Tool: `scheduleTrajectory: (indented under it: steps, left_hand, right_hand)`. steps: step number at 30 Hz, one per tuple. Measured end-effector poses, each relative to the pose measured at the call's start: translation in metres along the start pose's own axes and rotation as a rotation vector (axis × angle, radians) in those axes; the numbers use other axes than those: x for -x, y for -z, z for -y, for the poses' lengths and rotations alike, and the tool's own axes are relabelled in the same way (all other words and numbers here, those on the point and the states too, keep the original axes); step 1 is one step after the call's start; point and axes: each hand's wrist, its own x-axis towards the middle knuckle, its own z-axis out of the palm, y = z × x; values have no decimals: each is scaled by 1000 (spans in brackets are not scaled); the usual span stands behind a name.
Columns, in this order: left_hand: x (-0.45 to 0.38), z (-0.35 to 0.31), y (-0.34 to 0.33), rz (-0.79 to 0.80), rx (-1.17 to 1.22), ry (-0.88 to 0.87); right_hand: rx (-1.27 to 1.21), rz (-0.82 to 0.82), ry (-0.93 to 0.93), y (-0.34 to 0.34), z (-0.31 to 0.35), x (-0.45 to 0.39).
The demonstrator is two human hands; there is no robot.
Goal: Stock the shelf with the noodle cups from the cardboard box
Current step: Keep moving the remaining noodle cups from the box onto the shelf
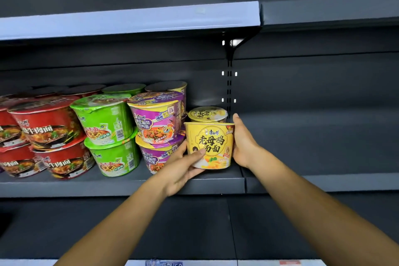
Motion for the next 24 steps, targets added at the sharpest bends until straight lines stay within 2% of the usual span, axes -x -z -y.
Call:
scheduleTrajectory:
  steps: [12, 21, 24]
  left_hand:
    - [-19, 11, 5, -56, -343, -36]
    - [-27, 16, 8, -33, -359, -44]
    - [-29, 18, 11, -57, -456, -39]
  right_hand:
    - [-36, 15, -23, 1, -11, -31]
    - [-89, 53, 31, 5, -23, -38]
    - [-112, 54, 60, 4, -27, -35]
